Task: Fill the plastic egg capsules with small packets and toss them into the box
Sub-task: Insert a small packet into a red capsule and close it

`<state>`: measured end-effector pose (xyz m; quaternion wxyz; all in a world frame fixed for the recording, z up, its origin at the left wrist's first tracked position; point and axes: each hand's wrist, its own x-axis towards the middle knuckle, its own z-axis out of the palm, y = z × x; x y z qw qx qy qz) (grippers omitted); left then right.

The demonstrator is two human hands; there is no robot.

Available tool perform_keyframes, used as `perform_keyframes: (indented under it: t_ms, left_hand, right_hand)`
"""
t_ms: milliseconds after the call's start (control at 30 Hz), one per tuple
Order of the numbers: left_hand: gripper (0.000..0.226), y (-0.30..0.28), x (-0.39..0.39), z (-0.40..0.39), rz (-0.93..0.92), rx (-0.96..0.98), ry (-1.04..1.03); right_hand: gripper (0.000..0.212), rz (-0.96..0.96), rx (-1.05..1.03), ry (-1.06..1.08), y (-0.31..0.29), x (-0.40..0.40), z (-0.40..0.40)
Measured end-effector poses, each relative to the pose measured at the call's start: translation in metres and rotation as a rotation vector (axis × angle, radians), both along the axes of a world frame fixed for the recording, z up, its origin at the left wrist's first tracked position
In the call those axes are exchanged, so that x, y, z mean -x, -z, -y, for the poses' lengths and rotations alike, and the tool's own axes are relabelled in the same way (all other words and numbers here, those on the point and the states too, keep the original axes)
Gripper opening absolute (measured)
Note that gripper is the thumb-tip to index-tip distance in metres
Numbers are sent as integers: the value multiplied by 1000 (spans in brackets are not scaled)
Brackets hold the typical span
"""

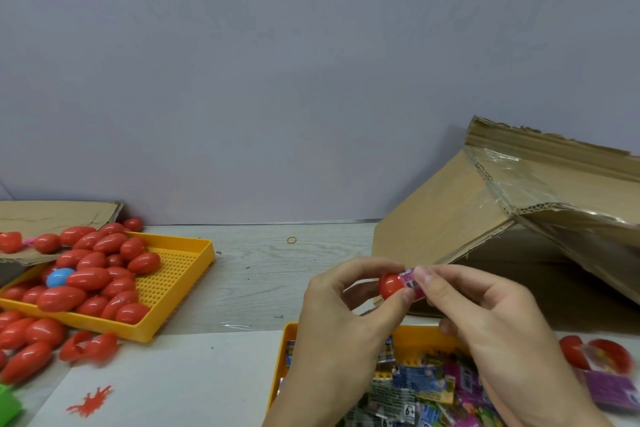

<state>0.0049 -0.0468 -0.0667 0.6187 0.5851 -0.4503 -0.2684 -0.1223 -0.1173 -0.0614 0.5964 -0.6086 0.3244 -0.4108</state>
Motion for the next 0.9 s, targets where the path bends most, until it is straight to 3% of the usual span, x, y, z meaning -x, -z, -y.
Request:
perform_keyframes:
  t_ms: [100, 367, 600, 900]
  left_hand:
    - [16, -1, -1, 0, -83, 42, -6]
    - [18, -1, 0, 1, -186, 72, -12]
    - [22, 0, 6, 4, -164, 77, -24]
    - [18, -2, 6, 5, -168, 71, -53]
  right_hand:
    - [18, -57, 150, 33, 2, 0, -2]
    - [48, -394, 636, 194, 12, -7, -7]
    - [49, -456, 743, 328, 17, -10, -5]
    - [47, -458, 722, 326, 16, -11, -7]
